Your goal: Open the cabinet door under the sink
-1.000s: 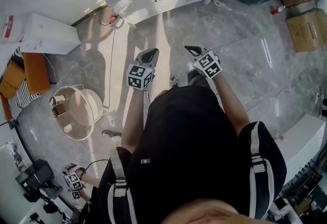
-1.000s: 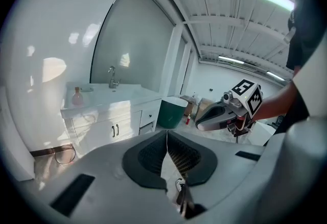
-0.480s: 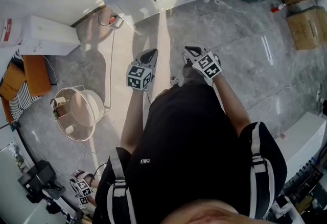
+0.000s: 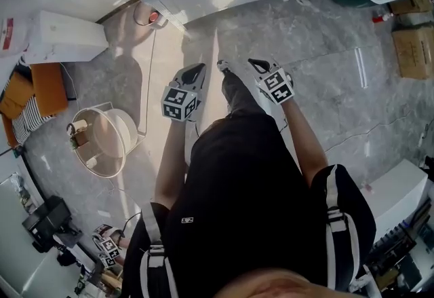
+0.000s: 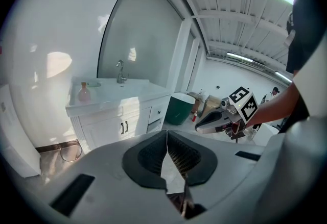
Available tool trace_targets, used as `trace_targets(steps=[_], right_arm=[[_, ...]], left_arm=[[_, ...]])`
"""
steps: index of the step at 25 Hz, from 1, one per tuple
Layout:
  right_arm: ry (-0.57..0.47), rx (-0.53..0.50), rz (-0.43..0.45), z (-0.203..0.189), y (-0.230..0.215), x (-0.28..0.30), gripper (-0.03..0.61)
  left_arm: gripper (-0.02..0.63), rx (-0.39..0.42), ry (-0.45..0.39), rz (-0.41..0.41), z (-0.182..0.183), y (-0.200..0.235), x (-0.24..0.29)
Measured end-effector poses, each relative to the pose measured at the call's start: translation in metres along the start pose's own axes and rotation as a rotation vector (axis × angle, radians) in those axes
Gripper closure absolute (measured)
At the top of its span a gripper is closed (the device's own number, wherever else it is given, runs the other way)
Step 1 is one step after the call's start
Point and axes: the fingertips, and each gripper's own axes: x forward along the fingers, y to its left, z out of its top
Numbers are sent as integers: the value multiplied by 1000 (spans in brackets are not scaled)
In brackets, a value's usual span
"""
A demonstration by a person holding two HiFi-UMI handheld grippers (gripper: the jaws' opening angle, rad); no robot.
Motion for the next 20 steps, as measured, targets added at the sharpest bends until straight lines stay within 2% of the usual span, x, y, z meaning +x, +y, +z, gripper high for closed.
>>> trace_targets(steps=[6,12,20], right_arm=[[-3,65,6,12,-41,47,518],[25,103,-2,15,-96,98,518],[86,149,10,-3,-135,185,518]], left_arm=[[598,-33,-7,23,12,40,19],[598,-49,20,20,20,80,61],[598,-101,23,20,8,130,100]])
